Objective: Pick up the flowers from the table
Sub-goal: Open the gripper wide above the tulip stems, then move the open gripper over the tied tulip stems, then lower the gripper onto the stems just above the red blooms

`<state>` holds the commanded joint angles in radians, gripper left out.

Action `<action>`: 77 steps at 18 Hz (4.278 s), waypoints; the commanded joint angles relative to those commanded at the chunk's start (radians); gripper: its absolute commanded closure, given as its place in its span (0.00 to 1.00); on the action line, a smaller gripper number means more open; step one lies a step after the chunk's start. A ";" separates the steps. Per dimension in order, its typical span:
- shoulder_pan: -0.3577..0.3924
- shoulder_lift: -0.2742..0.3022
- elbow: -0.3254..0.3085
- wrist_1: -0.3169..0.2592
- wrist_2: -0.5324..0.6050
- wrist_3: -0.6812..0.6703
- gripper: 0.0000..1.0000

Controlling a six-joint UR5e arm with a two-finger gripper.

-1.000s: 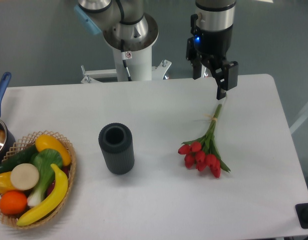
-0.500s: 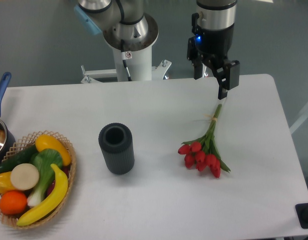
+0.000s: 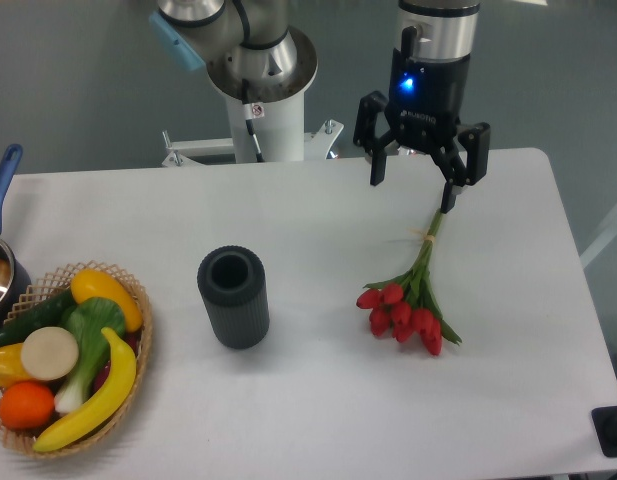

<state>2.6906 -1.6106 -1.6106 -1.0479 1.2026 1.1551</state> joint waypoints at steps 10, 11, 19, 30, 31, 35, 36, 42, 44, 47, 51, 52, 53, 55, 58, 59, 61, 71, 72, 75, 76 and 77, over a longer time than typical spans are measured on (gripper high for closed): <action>0.121 -0.034 -0.063 0.000 0.023 -0.255 0.00; 0.129 -0.037 -0.071 -0.001 0.034 -0.255 0.00; 0.153 -0.120 -0.144 -0.030 0.058 -0.226 0.00; 0.183 -0.256 -0.115 -0.142 0.182 0.199 0.00; 0.183 -0.267 -0.112 -0.144 0.184 0.201 0.00; 0.175 -0.316 -0.109 -0.133 0.184 0.201 0.00; 0.172 -0.322 -0.114 -0.130 0.184 0.201 0.00; 0.144 -0.347 -0.135 -0.115 0.187 0.199 0.00; 0.143 -0.351 -0.150 -0.087 0.187 0.199 0.00; 0.130 -0.368 -0.186 0.003 0.189 0.199 0.00; 0.126 -0.373 -0.190 0.019 0.189 0.198 0.00; 0.124 -0.376 -0.190 0.020 0.189 0.199 0.00; 0.126 -0.379 -0.189 0.020 0.189 0.199 0.00; 0.123 -0.383 -0.190 0.038 0.189 0.198 0.00; 0.114 -0.396 -0.192 0.071 0.189 0.198 0.00; 0.110 -0.397 -0.192 0.080 0.189 0.198 0.00; 0.109 -0.400 -0.198 0.084 0.189 0.196 0.00; 0.101 -0.407 -0.233 0.143 0.192 0.198 0.00; 0.101 -0.407 -0.233 0.143 0.192 0.198 0.00; 0.103 -0.407 -0.227 0.141 0.190 0.201 0.00; 0.103 -0.405 -0.224 0.140 0.190 0.201 0.07; 0.103 -0.405 -0.226 0.140 0.190 0.199 0.18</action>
<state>2.7934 -2.0157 -1.8362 -0.9081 1.3929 1.3545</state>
